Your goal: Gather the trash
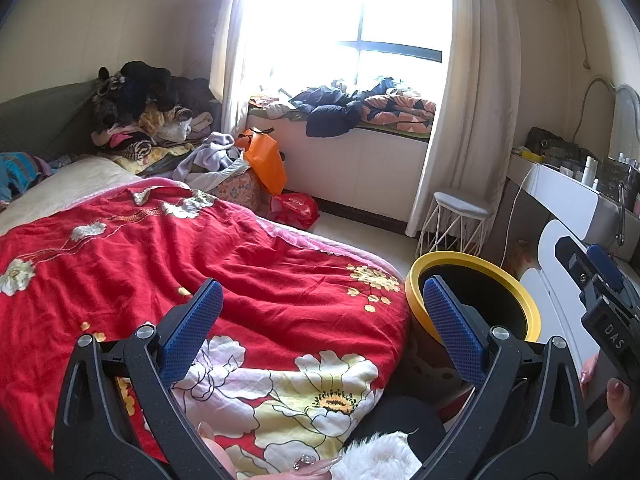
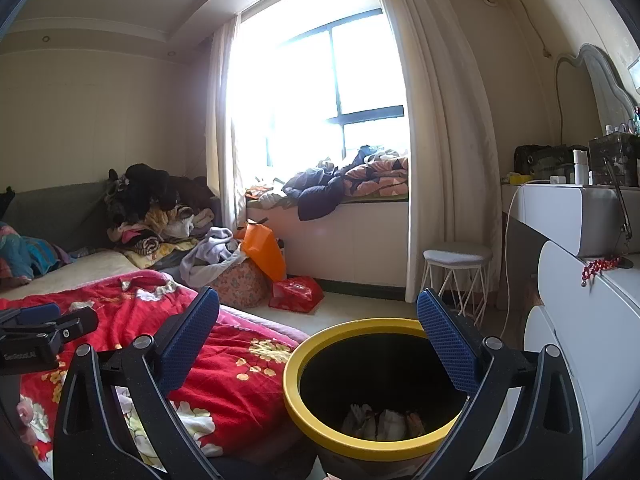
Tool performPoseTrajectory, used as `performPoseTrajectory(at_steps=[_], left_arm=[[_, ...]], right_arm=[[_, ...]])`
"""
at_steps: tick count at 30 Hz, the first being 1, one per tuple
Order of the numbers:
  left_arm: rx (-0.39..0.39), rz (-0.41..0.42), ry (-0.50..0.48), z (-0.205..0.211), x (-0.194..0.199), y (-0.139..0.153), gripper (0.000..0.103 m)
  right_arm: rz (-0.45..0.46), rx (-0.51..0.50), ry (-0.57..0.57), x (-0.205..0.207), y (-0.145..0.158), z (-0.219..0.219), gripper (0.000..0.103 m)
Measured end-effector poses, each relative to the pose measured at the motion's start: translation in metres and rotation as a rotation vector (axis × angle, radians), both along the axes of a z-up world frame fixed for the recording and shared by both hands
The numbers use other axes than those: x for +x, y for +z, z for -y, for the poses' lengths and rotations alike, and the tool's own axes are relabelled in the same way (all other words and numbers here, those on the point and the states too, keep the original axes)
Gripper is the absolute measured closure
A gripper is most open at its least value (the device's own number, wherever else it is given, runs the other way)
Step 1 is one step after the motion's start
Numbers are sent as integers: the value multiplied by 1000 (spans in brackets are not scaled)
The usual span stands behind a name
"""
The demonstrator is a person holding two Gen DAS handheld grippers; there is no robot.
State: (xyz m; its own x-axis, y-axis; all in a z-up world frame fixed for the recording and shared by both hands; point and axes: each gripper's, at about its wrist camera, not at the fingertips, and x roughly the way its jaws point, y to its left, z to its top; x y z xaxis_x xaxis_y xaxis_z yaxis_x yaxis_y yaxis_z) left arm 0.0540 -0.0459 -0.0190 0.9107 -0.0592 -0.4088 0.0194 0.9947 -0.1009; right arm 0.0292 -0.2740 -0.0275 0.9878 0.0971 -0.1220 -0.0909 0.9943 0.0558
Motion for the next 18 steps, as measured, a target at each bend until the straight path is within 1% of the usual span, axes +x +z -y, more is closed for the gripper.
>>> performPoseTrajectory(at_steps=[12, 18], left_arm=[[8, -6, 0, 0, 0, 0, 11], [13, -42, 12, -6, 1, -3, 11]], right_arm=[[0, 3, -3, -1, 1, 3, 6], [-10, 6, 0, 0, 2, 2, 6]])
